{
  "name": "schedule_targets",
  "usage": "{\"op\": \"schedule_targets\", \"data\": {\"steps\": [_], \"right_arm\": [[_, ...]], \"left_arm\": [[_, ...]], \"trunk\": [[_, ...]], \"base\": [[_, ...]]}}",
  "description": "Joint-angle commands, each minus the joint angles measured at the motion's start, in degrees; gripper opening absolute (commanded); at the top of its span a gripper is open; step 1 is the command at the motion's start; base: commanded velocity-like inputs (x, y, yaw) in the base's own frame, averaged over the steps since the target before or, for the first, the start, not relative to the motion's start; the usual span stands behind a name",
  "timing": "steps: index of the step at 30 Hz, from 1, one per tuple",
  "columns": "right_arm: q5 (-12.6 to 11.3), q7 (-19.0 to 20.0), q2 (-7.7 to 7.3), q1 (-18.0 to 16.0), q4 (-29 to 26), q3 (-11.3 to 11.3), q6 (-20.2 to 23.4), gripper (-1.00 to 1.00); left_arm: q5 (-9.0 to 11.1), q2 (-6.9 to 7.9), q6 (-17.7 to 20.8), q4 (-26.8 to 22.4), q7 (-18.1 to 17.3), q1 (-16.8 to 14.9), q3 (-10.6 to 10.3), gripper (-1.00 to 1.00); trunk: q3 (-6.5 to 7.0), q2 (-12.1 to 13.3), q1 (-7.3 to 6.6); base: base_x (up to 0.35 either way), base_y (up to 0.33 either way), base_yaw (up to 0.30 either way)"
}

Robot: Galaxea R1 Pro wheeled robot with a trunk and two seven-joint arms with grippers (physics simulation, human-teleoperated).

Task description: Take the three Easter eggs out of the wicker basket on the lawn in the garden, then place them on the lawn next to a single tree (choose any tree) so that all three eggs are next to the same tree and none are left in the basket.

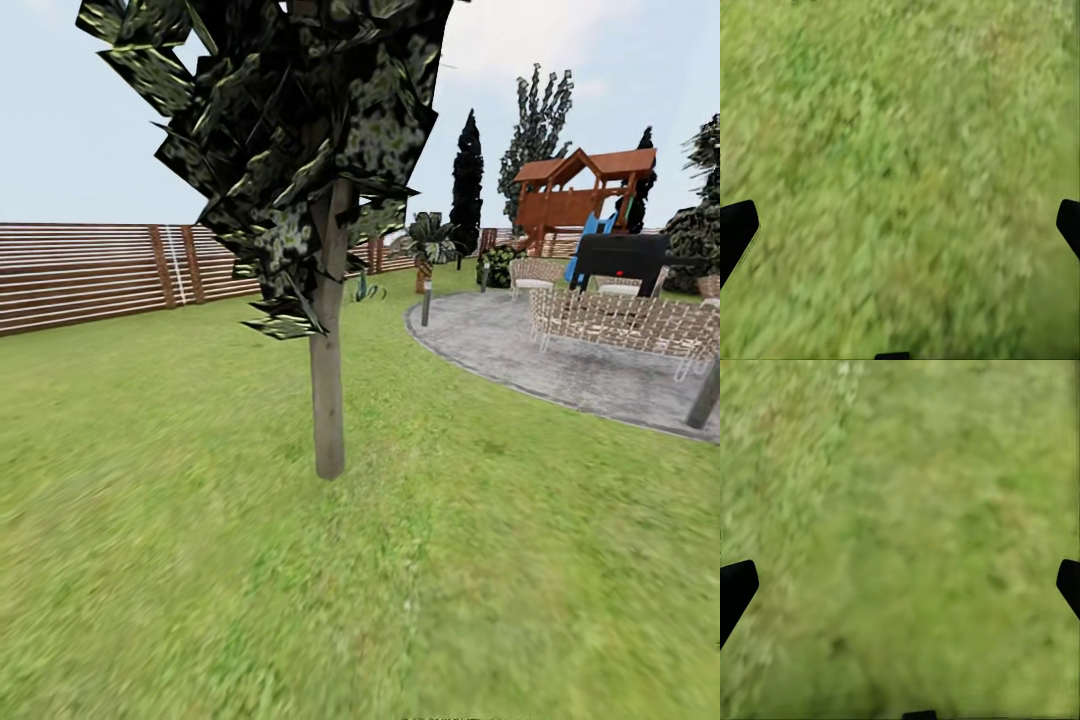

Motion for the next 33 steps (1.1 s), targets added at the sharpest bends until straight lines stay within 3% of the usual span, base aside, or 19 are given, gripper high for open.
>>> {"op": "schedule_targets", "data": {"steps": [1, 8, 33], "right_arm": [[-0.53, -0.03, -0.01, -0.03, 0.02, 0.04, -0.19, 1.00], [-0.53, -0.10, -0.01, -0.03, 0.02, 0.01, -0.18, 1.00], [-0.53, -0.09, 0.07, -0.03, 0.19, 0.32, -0.10, 1.00]], "left_arm": [[-0.04, 0.05, -0.09, -0.07, 0.06, 0.02, -0.20, 1.00], [-0.04, 0.04, -0.09, -0.07, 0.06, 0.02, -0.20, 1.00], [-0.04, 0.01, -0.09, -0.07, 0.06, 0.02, -0.18, 1.00]], "trunk": [[-0.05, -0.03, 0.00], [-0.05, -0.03, 0.00], [-0.05, -0.03, 0.00]], "base": [[0.000, 0.279, -0.252], [0.000, 0.291, -0.151], [0.009, 0.297, 0.006]]}}
